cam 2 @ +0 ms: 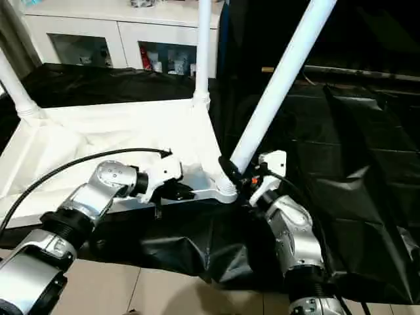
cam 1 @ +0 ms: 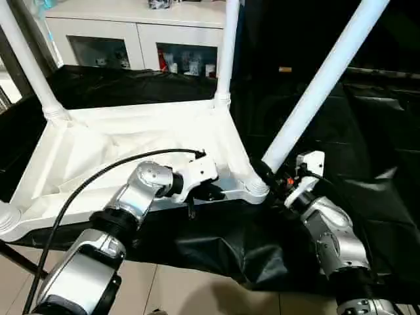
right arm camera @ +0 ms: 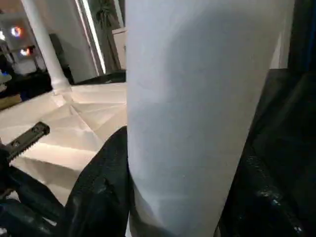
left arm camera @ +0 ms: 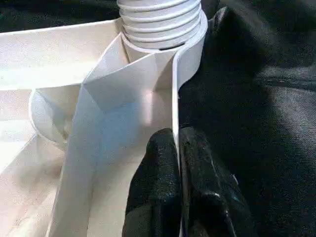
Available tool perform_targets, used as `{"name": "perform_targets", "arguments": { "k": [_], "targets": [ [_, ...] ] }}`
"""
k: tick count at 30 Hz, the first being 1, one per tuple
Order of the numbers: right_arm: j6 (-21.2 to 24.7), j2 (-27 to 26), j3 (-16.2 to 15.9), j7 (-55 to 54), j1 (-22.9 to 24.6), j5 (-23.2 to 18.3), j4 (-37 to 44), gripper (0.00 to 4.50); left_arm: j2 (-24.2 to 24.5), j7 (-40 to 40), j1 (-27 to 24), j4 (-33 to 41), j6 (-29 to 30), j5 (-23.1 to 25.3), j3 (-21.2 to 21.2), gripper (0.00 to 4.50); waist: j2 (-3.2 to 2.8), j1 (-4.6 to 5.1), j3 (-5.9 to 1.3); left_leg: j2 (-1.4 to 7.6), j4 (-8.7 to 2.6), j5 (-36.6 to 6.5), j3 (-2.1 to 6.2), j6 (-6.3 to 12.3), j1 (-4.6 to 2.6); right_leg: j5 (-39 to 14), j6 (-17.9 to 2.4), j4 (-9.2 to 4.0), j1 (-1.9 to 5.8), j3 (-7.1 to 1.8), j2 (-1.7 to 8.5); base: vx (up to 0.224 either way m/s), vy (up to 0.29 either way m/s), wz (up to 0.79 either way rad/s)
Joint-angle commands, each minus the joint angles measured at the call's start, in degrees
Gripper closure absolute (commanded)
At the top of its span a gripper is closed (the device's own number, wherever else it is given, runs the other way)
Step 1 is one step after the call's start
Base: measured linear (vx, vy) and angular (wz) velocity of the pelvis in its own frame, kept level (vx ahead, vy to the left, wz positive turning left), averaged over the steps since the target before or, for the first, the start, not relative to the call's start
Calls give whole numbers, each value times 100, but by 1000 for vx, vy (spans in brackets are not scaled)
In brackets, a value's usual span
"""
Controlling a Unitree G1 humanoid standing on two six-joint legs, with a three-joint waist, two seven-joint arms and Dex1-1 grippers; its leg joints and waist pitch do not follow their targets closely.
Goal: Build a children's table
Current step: Insert table leg to table base
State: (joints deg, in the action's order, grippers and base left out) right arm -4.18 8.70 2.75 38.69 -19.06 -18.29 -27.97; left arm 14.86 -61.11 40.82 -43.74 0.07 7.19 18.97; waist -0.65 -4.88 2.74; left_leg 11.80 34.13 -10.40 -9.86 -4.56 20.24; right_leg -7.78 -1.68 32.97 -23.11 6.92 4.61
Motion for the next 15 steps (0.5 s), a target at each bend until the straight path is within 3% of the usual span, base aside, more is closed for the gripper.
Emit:
{"name": "perform_targets", "arguments": {
  "k": [1, 7, 15],
  "targets": [
    [135, 202, -434, 114, 209, 639, -484, 260, 35, 75, 136, 142, -72, -68, -107, 450, -13, 19, -362, 116, -430, -1696, 50, 272, -31, -2734, -623, -523, 300, -256, 407, 0, 0, 0],
    [406, 566, -883, 732, -39, 915, -651, 260, 67, 29, 137, 162, -84, -55, -87, 450, 24, 53, -343, 86, -412, -1747, 53, 313, -41, -3216, -417, -594, 286, -226, 403, 0, 0, 0],
    [784, 742, -870, 1429, -303, 612, -805, 260, 132, -231, 121, 268, -176, -129, -57, 450, 38, 66, -361, 117, -418, -1692, 58, 381, -27, -2921, -577, -545, 299, -243, 407, 0, 0, 0]
  ]
}}
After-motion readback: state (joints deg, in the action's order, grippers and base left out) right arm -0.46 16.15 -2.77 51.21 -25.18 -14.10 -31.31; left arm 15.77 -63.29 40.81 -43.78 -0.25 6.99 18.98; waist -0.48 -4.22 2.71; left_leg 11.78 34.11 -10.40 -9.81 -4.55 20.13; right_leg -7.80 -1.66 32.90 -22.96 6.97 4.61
